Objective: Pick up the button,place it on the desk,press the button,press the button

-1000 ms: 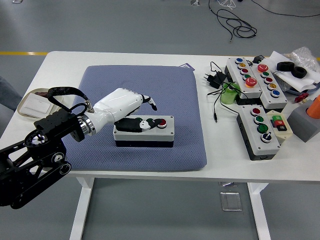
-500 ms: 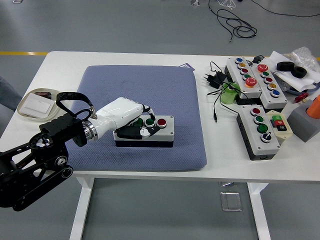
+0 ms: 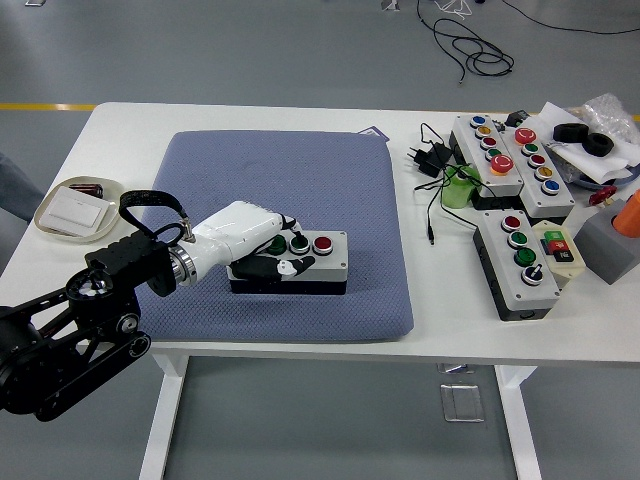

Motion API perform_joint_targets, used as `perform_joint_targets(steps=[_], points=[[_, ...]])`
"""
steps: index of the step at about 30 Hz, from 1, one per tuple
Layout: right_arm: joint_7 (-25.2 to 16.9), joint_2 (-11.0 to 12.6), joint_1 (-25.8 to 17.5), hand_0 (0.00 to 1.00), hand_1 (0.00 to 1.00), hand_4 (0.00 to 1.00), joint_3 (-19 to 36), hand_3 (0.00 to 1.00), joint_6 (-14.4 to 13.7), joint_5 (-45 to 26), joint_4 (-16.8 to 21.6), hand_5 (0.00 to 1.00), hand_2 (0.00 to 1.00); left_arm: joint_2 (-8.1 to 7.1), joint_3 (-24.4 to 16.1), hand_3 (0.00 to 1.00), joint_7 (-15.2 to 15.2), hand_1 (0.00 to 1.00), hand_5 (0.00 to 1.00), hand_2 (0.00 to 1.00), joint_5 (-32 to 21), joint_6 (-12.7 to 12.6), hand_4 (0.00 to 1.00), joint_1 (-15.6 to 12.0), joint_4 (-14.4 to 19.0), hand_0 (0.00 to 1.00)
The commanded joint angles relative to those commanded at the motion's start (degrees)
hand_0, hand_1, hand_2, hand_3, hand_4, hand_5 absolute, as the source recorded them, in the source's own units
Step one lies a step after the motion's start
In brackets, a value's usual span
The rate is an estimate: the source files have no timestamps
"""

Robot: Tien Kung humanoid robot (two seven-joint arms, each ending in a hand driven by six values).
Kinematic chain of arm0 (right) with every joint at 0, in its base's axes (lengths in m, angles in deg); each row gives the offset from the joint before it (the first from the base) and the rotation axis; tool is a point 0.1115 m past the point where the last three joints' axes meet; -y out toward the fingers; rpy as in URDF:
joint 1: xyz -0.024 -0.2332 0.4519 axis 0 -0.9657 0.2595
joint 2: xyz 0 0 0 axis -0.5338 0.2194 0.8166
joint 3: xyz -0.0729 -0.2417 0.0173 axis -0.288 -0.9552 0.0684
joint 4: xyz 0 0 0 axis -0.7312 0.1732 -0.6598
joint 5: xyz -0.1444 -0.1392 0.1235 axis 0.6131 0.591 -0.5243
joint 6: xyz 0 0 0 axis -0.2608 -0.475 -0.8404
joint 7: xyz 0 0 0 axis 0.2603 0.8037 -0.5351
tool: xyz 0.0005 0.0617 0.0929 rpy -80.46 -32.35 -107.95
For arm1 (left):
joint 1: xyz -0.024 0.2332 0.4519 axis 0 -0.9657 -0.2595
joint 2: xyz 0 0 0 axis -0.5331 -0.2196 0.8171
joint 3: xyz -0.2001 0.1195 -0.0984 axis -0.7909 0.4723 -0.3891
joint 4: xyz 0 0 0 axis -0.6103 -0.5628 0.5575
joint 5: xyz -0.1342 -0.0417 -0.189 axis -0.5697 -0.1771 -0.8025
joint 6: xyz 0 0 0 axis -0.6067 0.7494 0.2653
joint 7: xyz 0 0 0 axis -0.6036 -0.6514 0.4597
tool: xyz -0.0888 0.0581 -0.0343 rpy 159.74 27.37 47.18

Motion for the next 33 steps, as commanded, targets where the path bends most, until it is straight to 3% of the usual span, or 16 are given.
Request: perform_joint_targets(steps=[5, 13, 19, 24, 33], points=[[-0.04, 0.00, 0.11, 0.634, 0.481, 0.302, -0.06, 0.562, -0.04, -0.13, 0.00, 0.224, 0.617, 0.05, 0.30, 0.697, -0.12, 0.002, 0.998, 0.018, 0.18, 0.34, 0.670, -0.09, -0.44, 0.025], [-0.04, 0.04, 0.18, 0.634, 0.481, 0.303, -0.08, 0.562, 0.01, -0.05, 0.00, 0.224, 0.617, -0.14, -1.96, 0.711, 0.75, 0.002, 0.998, 0.019, -0.52, -4.14, 0.669, 0.05, 1.52, 0.025], [-0.02, 0.03, 0.19, 0.634, 0.481, 0.302, -0.05, 0.562, 0.04, 0.01, 0.00, 0.224, 0.617, 0.07, -2.33, 0.716, 1.13, 0.002, 0.998, 0.018, -1.46, -6.11, 0.668, 0.52, 3.40, 0.025], [-0.02, 0.08, 0.21, 0.634, 0.479, 0.302, -0.04, 0.563, 0.04, 0.11, 0.00, 0.224, 0.617, 1.01, -0.44, 0.714, 0.96, 0.002, 0.998, 0.018, -2.11, -5.60, 0.668, 0.87, 3.78, 0.024], [0.02, 0.02, 0.31, 0.634, 0.478, 0.302, 0.18, 0.562, 0.01, 0.41, 0.00, 0.224, 0.617, 3.67, 1.31, 0.712, 0.60, 0.002, 0.998, 0.018, -2.00, -5.27, 0.668, 1.60, 0.42, 0.025]])
